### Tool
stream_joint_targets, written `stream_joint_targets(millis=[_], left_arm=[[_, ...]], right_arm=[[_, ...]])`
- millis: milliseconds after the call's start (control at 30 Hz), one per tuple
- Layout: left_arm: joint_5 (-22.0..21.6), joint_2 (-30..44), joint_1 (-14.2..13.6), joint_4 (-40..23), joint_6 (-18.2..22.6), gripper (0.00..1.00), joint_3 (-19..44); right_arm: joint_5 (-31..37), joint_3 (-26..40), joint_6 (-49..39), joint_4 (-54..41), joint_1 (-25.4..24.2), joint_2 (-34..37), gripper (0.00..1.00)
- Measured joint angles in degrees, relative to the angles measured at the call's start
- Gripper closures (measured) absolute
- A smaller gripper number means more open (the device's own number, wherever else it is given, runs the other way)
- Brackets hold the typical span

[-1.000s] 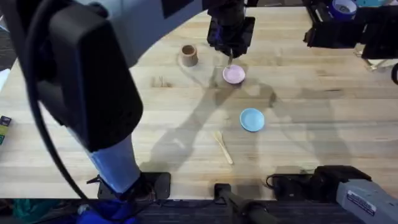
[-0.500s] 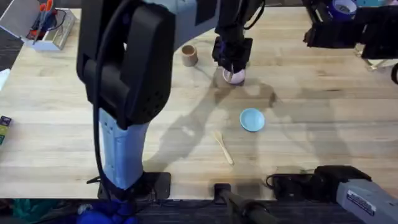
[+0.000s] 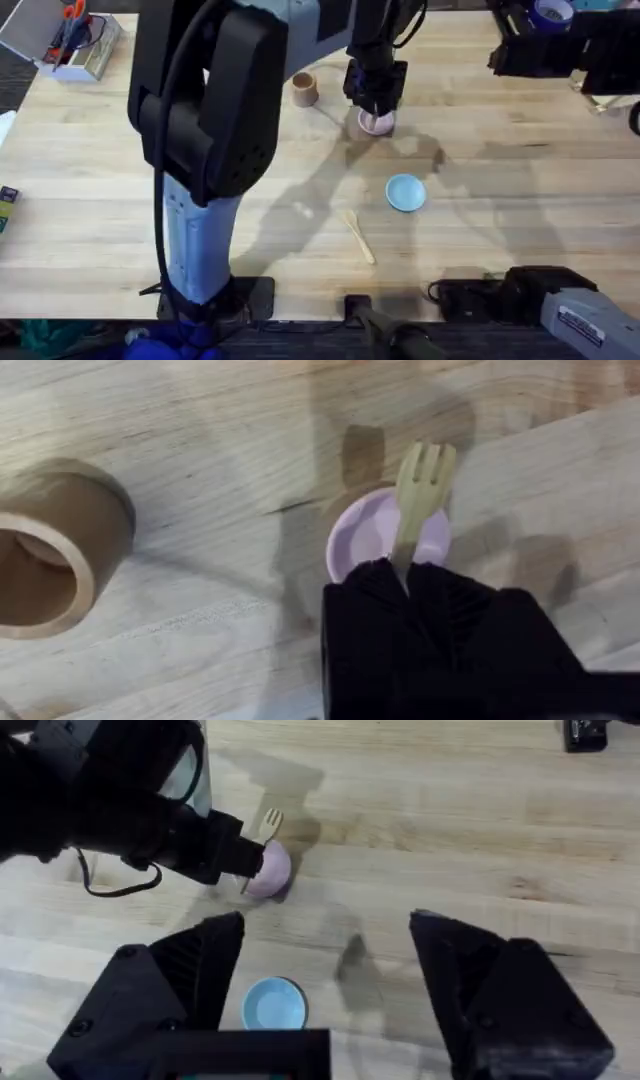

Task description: Pick up a utensil and set it on the pink plate, then put the other utensil in the container.

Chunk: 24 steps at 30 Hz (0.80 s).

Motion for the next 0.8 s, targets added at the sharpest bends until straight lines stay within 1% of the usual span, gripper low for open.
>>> stream_joint_targets(millis=[267,667,800], left_arm=[[0.0,0.0,0.0,-1.43,0.0,0.959,0.0],[0.0,0.0,0.0,-1.25,0.02,0.959,0.0],[-0.04,0.0,0.0,-1.41,0.69,0.959,0.0]], right_arm=[[0.0,0.0,-0.01,0.0,0.0,0.0,0.005],[0.0,0.0,-0.02,0.31,0.0,0.0,0.005],[0.0,0.0,-0.03,0.4,0.0,0.0,0.006]])
